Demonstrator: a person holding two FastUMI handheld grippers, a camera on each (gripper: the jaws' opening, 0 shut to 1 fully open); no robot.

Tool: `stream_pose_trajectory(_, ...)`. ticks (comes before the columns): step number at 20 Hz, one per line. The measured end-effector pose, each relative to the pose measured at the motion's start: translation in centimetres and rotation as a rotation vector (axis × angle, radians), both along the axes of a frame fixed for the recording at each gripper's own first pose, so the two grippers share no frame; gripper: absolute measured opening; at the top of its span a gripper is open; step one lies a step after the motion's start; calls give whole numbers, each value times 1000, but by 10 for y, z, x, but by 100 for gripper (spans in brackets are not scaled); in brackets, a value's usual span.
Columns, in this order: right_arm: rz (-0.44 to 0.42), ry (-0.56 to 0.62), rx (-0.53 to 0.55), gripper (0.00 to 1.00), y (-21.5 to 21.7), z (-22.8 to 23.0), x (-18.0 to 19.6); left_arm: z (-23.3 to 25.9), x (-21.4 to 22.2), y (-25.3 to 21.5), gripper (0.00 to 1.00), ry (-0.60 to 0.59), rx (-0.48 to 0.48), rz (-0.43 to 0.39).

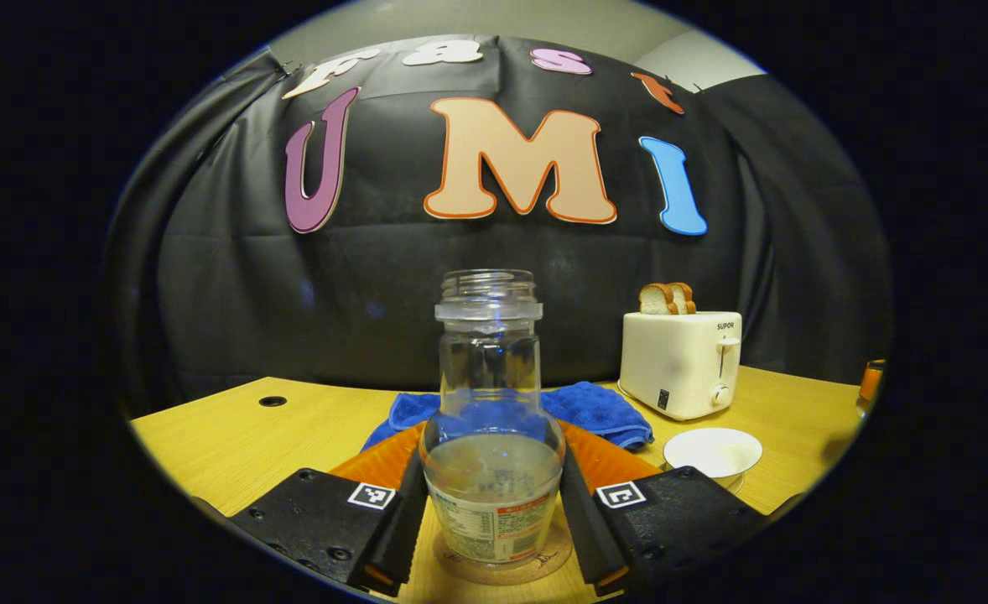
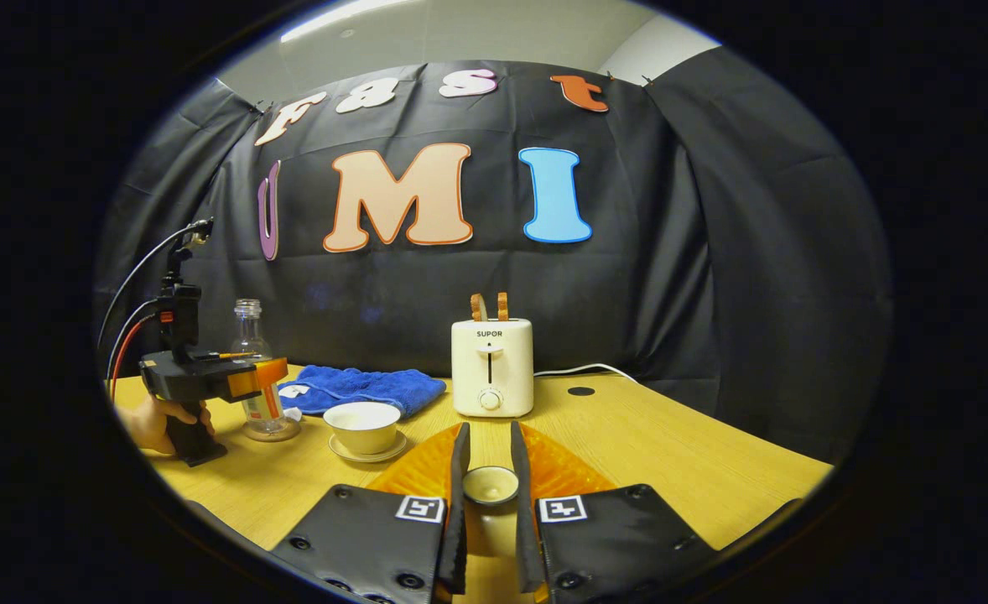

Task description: Open the teacup lid with one hand, grasp the water bottle and pour water into the teacup with the other hand; after pouring, place the water bottle on the coaster and then close the teacup lid.

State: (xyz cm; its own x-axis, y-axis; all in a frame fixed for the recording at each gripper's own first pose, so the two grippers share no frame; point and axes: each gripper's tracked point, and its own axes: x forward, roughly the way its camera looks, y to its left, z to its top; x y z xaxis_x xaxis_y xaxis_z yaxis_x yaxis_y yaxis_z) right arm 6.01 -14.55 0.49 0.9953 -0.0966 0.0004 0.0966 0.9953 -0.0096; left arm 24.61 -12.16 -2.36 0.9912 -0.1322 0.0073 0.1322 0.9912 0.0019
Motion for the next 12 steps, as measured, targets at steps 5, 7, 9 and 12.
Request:
stream_pose_trajectory(5, 0, 0, 0, 27, 0, 0, 0, 0, -3, -2, 93, 10, -2, -10)
stream_pose_trajectory(7, 0, 1, 0, 27, 0, 0, 0, -2, -5, -3, 94, 11, -1, -24)
stream_pose_trajectory(9, -1, 1, -1, 27, 0, 0, -1, 0, -10, -1, 94, 14, 1, -26)
stream_pose_trajectory(12, 9, 1, 0, 27, 3, 0, -3, 2, -19, 4, 94, 9, 1, -13)
